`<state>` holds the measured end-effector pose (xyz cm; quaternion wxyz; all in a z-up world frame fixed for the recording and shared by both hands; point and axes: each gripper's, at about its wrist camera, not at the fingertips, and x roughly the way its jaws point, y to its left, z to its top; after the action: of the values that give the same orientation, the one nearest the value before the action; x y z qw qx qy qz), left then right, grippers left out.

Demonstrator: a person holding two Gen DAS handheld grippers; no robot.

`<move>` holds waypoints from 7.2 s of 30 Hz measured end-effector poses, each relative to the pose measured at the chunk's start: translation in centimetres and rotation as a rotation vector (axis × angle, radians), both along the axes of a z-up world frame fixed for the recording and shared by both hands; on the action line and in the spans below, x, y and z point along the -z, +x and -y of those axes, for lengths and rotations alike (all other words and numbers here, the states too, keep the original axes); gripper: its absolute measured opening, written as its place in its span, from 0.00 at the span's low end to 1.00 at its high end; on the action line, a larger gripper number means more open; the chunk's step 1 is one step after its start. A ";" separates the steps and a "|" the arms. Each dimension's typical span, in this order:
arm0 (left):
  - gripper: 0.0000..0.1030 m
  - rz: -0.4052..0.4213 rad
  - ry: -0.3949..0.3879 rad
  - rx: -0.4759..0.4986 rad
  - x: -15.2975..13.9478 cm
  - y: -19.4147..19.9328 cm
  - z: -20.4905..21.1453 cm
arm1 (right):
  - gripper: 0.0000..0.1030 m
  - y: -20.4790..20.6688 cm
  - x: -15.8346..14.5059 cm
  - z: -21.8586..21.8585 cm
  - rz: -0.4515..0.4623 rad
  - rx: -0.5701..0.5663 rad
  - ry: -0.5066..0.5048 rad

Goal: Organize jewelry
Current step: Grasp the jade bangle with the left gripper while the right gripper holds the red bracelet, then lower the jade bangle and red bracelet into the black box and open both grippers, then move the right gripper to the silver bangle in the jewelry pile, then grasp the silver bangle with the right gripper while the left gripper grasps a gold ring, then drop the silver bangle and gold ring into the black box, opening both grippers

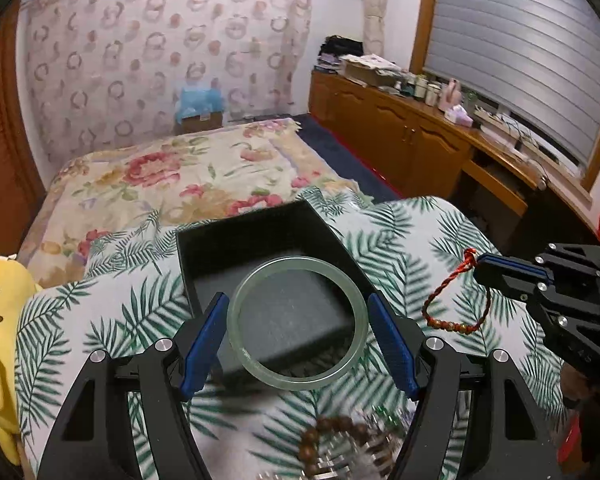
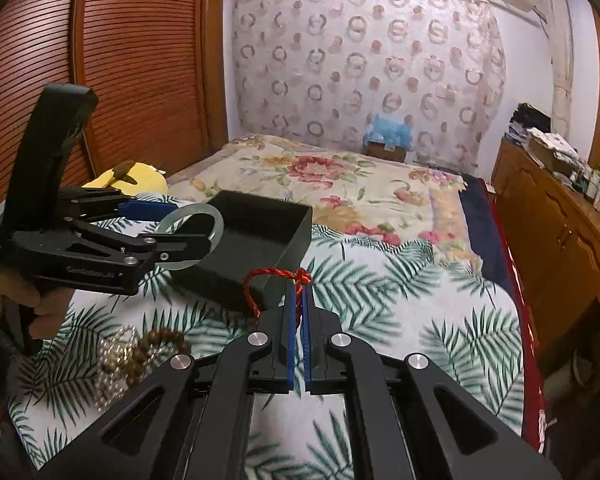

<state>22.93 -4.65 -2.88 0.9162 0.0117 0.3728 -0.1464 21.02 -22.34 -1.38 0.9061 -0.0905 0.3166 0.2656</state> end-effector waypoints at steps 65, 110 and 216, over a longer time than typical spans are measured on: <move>0.66 0.003 -0.047 -0.147 2.3 -12.9 -7.5 | 0.18 -3.8 2.3 -5.0 -0.043 -0.069 -0.032; 0.30 -0.093 -0.051 -0.010 5.4 -11.9 -2.9 | 0.04 -12.4 7.9 -3.8 -0.178 -0.107 -0.089; 0.18 0.023 0.003 -0.033 -0.7 -0.7 -2.8 | 0.05 5.4 0.8 -5.6 0.012 -0.088 -0.047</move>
<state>22.21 -1.82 -2.19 0.9227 0.0089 0.3627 -0.1307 26.44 -16.79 -2.22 0.8932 -0.1272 0.3129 0.2969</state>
